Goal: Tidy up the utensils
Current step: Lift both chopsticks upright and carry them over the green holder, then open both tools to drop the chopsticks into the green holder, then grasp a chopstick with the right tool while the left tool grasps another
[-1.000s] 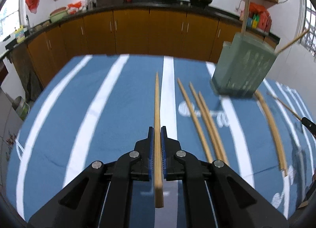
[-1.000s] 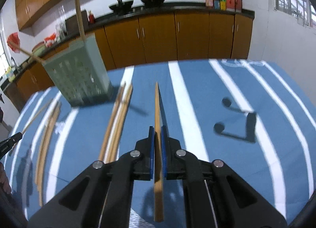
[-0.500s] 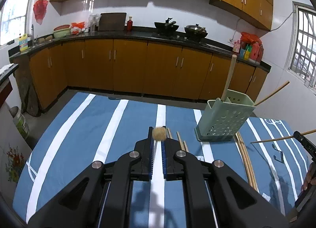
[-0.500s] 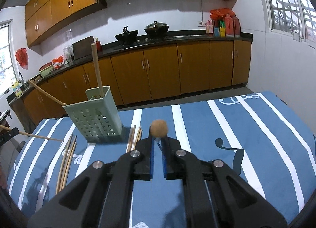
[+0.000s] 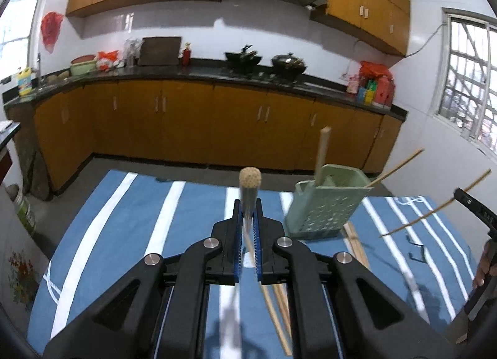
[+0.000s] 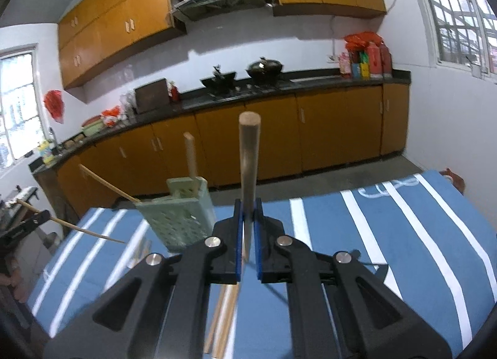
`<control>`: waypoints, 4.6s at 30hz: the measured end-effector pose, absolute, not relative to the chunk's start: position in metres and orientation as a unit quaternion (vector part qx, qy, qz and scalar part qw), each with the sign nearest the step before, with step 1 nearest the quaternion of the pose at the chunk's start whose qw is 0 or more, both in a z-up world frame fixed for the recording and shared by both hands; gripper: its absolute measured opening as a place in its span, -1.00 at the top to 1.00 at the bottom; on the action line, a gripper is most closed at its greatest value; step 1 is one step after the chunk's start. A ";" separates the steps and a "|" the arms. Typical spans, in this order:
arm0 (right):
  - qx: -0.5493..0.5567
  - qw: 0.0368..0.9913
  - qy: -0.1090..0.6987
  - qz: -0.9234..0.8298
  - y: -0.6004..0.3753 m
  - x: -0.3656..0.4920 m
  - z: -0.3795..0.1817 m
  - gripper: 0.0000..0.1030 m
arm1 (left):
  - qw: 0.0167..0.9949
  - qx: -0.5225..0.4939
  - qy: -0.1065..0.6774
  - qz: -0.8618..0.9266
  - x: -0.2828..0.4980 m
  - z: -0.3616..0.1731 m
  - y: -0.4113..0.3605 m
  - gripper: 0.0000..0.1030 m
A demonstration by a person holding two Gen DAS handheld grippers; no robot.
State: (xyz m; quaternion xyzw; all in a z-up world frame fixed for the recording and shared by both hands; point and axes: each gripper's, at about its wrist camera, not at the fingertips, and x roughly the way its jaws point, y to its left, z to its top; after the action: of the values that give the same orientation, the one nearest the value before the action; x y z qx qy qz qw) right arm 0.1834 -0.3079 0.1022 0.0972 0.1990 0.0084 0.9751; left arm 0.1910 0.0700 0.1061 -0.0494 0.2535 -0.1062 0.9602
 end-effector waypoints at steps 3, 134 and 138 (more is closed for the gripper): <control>0.103 0.975 0.194 0.045 -0.303 0.180 0.122 0.85 | 0.958 -0.050 0.248 -0.138 0.183 0.121 0.062 0.87; 0.065 0.907 0.414 -0.040 -0.268 0.242 -0.084 0.85 | 0.899 -0.001 0.434 -0.051 0.231 -0.062 0.034 0.86; 0.069 0.907 0.414 -0.039 -0.269 0.243 -0.084 0.84 | 0.902 0.000 0.428 -0.053 0.231 -0.063 0.040 0.85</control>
State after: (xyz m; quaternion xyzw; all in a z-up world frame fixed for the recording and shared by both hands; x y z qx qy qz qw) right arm 0.2429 -0.2692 -0.0843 0.0695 0.4137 -0.0386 0.9070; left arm 0.2311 0.0398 -0.0626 -0.0003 0.4278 -0.0530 0.9023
